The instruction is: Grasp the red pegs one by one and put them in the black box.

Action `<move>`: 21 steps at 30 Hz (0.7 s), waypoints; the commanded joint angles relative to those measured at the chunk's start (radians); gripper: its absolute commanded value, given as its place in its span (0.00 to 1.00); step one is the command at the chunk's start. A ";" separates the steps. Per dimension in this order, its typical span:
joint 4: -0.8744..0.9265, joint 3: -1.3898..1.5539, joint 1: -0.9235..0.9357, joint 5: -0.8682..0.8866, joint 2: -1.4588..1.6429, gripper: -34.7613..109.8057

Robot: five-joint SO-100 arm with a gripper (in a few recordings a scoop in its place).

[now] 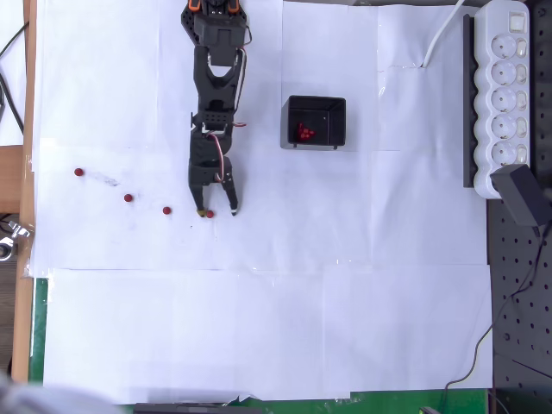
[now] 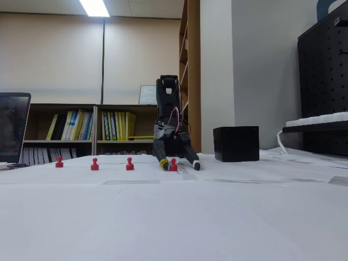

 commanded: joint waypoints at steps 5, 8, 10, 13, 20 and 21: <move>0.072 0.046 0.020 -0.037 0.009 0.41; 0.118 0.054 0.020 -0.051 0.009 0.41; 0.123 0.055 0.020 -0.055 0.009 0.41; 0.126 0.055 0.021 -0.055 0.008 0.41; 0.138 0.057 0.023 -0.055 0.006 0.39; 0.143 0.057 0.023 -0.055 0.006 0.39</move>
